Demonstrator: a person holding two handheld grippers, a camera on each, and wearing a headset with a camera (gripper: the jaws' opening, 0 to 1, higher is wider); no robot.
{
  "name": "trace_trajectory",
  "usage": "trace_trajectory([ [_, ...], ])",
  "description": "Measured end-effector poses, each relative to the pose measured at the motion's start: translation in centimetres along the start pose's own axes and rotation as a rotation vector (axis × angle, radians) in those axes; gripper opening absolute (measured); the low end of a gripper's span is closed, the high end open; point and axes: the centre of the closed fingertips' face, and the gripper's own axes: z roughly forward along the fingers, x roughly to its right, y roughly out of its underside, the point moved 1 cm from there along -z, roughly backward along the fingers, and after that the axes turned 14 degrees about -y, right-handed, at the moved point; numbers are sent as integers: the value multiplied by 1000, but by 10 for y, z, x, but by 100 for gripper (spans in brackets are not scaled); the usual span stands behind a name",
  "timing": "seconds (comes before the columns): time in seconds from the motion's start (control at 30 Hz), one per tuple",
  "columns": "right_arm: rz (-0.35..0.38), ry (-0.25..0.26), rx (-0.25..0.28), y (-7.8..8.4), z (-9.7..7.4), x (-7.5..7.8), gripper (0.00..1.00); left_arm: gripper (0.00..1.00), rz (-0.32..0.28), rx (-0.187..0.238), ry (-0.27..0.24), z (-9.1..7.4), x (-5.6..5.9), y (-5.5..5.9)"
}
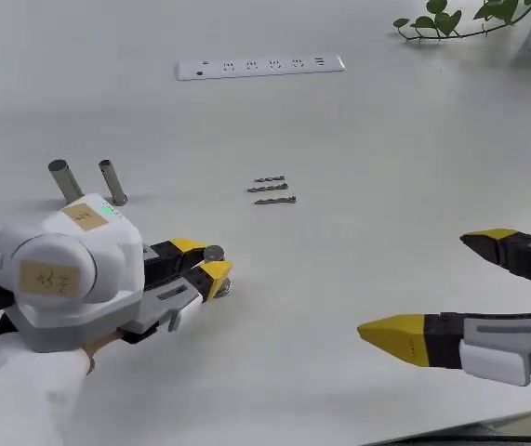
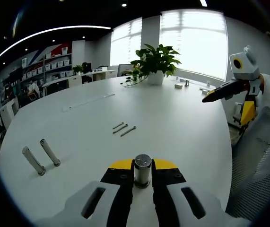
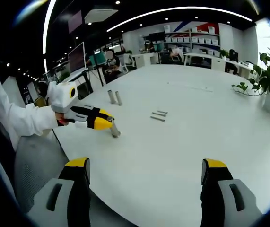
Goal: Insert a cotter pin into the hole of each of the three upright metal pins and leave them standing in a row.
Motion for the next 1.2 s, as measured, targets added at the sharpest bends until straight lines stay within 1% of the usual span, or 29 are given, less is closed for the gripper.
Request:
trace_trajectory([
  [0.07,-2,-1,-2,0,0,0,96,21,-8,7,6,-2,-2,-3],
  [0.1,-2,-2,-2,0,0,-1,96,26,-9,16,8,-5,-3,-5],
  [0.17,-4,-3,0,-1,0,-1,96,33,-20,23,16,-9,-5,-6],
  [0.2,-4,-3,1,-1,0,-1,96,37,-33,30,33,-12,-5,-7],
  [0.27,-5,-2,3,-1,-1,-1,96,43,-40,26,46,-17,-6,-6],
  [0.33,-5,-1,4,-2,-2,-1,96,51,-17,21,56,-24,-6,-2],
  [0.4,-5,1,5,-2,-2,-1,96,59,-13,9,57,-30,-8,2],
  [0.47,-3,4,5,-1,-3,-1,96,68,-24,-15,51,-34,-12,8],
  [0.5,-3,4,5,-1,-3,-1,96,75,-21,-16,50,-36,-13,9],
  [0.53,-3,4,4,-1,-3,-1,96,79,-19,-21,48,-38,-13,11],
  [0.57,-3,5,4,-1,-3,0,96,82,-19,-28,48,-40,-14,13],
  [0.67,-4,5,3,-2,-3,0,96,90,-37,-23,51,-44,-15,14],
  [0.73,-6,6,2,-2,-3,0,96,98,-45,-26,58,-46,-14,15],
  [0.8,-7,5,1,-3,-3,1,96,99,-41,-56,67,-48,-12,21],
  [0.87,-9,5,-2,-3,-3,1,96,99,-36,-63,74,-50,-10,23],
  [0.9,-10,4,-3,-4,-3,1,96,99,-46,-68,83,-51,-8,25],
  [0.97,-11,2,-4,-4,-2,2,96,99,-64,-67,90,-53,-5,25],
  [1.2,-20,-3,-14,-9,-1,5,95,99,-84,-71,83,-59,0,27],
])
